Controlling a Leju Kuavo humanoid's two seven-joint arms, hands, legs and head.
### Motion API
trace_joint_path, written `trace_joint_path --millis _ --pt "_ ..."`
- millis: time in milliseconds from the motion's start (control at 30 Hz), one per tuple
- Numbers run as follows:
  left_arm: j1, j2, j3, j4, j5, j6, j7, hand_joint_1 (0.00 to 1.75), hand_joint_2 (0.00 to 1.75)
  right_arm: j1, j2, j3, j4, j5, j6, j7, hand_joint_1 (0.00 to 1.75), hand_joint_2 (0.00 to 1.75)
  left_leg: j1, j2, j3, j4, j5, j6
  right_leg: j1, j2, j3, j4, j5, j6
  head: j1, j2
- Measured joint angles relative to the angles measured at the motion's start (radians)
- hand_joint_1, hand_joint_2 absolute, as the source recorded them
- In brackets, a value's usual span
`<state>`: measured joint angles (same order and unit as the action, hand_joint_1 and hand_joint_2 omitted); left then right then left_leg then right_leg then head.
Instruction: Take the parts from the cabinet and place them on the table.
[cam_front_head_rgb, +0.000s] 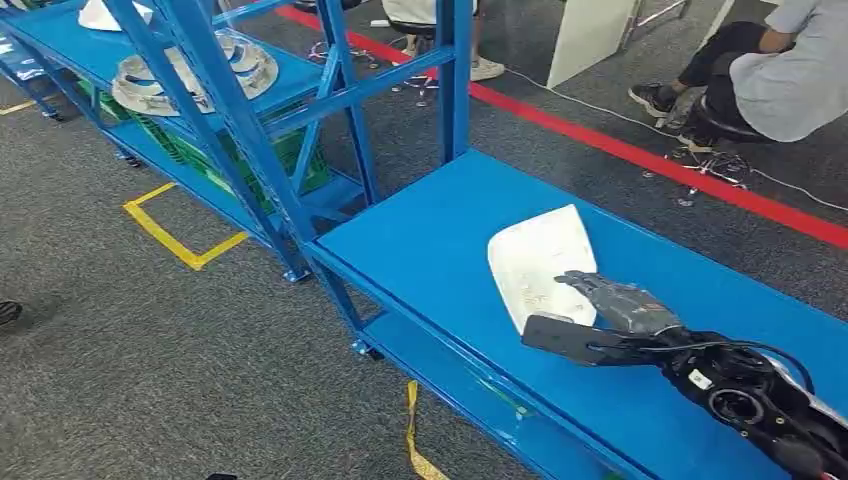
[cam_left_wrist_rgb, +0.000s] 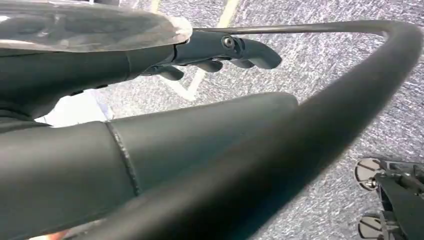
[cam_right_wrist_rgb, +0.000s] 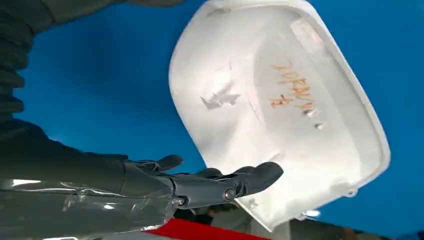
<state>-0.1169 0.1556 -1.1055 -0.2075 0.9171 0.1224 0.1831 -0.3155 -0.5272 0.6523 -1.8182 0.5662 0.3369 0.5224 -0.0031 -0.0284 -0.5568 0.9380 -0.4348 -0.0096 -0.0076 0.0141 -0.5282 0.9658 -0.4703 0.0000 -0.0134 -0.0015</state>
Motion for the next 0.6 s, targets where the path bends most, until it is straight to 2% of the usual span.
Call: trace_joint_path --millis 133,367,600 --pt "-0.002 0.000 0.000 0.000 -0.006 -0.002 -0.012 0.00 0.00 -0.044 0.002 0.036 0.023 0.061 0.005 -0.022 0.00 1.75 0.000 0.000 0.000 0.000 0.000 0.000 0.000 0.000 0.000 0.000 0.000 0.000 0.000 0.000" --pt "-0.009 -0.001 -0.003 0.000 -0.009 -0.007 -0.014 0.00 0.00 -0.129 0.009 0.103 0.057 0.083 0.082 -0.037 0.00 1.75 0.000 0.000 0.000 0.000 0.000 0.000 0.000 -0.001 0.000 0.000 0.000 0.000 -0.001 0.000" --pt "-0.007 -0.001 -0.006 0.000 -0.006 -0.013 -0.013 0.00 0.00 -0.175 0.018 0.155 0.101 0.075 0.085 -0.057 0.00 1.75 0.000 0.000 0.000 0.000 0.000 0.000 0.000 -0.002 0.000 0.000 0.000 0.000 0.000 0.000"
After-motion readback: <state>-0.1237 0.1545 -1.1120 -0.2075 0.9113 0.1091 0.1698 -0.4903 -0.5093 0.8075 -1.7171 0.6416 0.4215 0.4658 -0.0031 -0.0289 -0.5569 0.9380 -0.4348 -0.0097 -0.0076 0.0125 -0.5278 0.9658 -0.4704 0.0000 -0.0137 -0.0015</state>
